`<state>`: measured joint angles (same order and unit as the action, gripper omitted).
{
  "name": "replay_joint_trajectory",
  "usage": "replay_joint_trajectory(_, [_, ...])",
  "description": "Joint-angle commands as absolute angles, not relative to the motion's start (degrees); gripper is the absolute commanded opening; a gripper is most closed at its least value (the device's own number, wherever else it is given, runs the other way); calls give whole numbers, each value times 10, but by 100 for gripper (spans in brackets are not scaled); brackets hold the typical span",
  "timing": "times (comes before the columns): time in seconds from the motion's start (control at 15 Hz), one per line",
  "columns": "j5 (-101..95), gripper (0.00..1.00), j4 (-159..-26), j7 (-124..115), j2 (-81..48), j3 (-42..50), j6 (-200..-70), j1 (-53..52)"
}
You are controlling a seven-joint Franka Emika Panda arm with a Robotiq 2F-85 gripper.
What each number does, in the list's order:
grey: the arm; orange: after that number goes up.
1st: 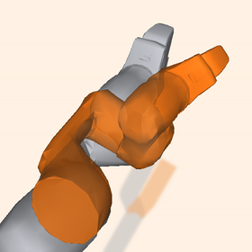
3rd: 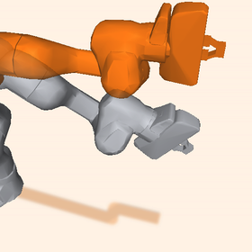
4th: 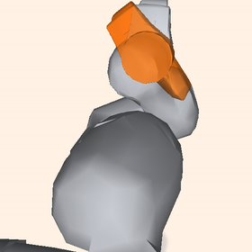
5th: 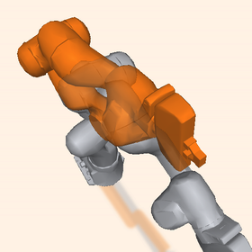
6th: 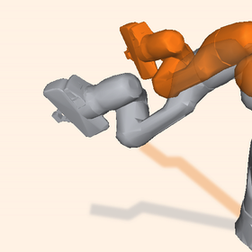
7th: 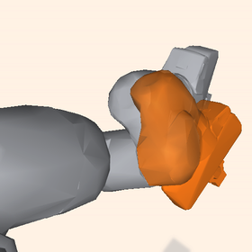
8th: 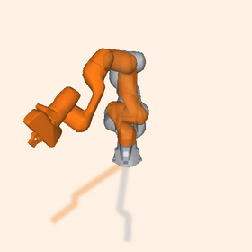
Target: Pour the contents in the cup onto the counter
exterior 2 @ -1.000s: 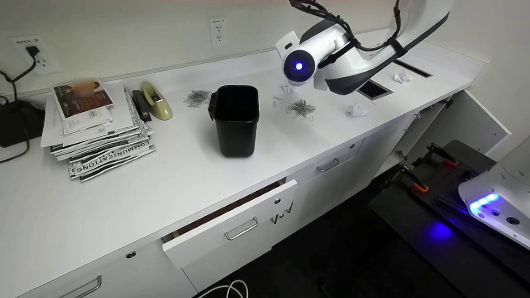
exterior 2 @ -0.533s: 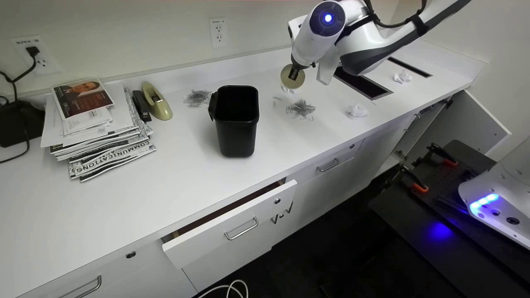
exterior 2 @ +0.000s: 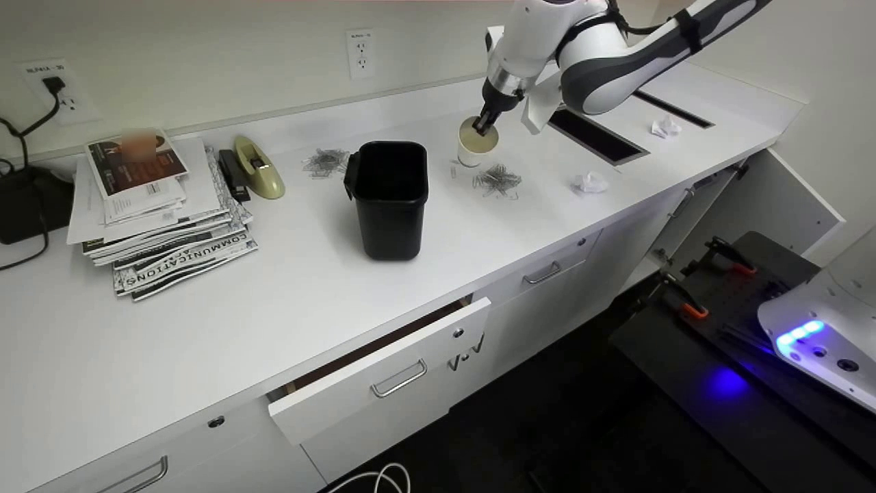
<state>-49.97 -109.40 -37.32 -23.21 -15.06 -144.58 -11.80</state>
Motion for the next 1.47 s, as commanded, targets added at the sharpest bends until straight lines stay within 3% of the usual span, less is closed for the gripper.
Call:
replay_joint_trajectory(0.0, [-404,1,-1114,-306,-215,-132,-1456,-131])
replay_joint_trajectory(0.67, [-177,1,-1119,-64,-236,-129,-1460,-143])
replay_joint_trajectory(1.2, [-112,1,-1110,-8,-265,-124,-1451,-142])
replay_joint_trajectory(1.27, [-110,25,-1108,-5,-267,-123,-1449,-143])
replay_joint_trajectory(1.4, [-107,36,-1109,-6,-263,-119,-1446,-146])
